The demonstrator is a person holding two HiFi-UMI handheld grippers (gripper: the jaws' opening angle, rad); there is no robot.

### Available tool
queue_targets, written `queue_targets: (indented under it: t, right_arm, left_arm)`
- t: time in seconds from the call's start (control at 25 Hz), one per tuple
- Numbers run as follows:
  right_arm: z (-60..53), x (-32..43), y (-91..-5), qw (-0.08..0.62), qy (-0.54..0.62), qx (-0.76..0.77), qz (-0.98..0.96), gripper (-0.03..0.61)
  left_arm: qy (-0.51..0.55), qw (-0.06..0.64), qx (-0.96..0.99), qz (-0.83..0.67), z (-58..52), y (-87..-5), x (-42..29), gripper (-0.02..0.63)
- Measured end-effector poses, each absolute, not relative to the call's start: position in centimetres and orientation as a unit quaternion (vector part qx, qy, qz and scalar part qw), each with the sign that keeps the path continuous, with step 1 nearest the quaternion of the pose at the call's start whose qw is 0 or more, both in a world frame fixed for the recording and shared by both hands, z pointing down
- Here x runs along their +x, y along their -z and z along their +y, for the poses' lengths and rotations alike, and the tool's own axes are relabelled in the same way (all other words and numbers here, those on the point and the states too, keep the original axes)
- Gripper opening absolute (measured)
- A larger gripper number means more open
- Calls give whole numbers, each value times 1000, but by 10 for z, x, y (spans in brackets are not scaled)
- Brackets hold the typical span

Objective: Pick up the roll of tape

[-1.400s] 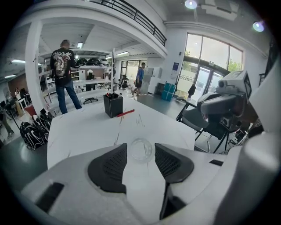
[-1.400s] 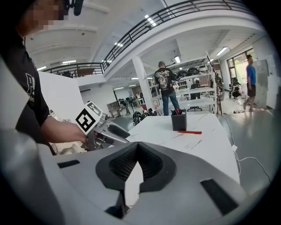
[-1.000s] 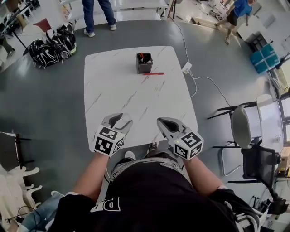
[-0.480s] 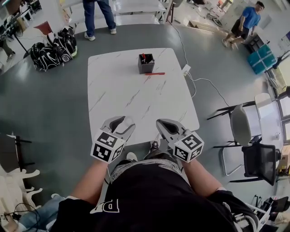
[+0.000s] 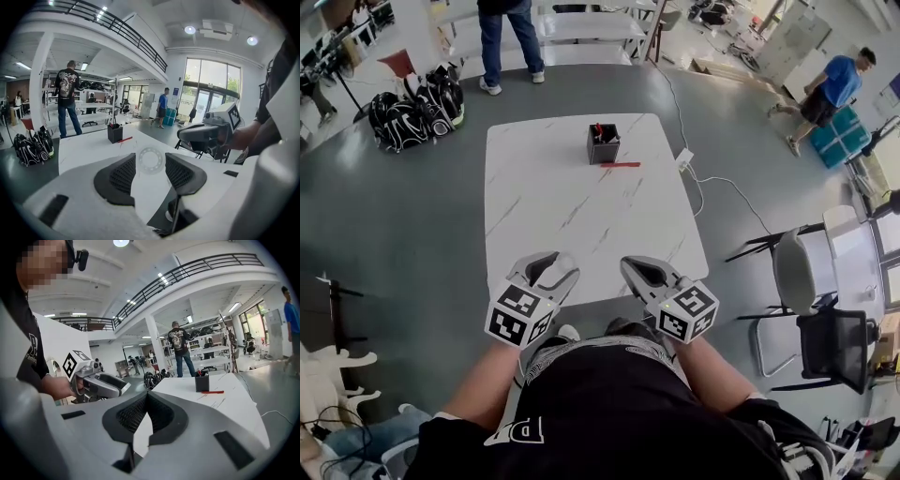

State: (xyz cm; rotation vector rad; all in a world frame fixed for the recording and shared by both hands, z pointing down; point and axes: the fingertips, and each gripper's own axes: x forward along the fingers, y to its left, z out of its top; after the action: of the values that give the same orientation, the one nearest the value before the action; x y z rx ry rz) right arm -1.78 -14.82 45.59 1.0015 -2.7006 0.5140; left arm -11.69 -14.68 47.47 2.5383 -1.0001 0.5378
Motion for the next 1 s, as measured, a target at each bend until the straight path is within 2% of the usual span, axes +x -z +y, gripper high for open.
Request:
queue_targets:
  t: [0.32, 0.48, 1.0]
  right_arm:
    - [-138, 0, -438, 109, -163, 313, -929, 5]
    - [-116, 28, -432, 107, -156, 304, -934, 5]
    - [-47, 114, -431, 105, -161, 294, -936, 5]
  left_arm:
    - [-174, 179, 892, -378, -125, -456, -95, 209]
    - [-158, 193, 882, -399, -108, -455, -80, 209]
    - [-156, 178, 873, -427, -41, -441, -1, 209]
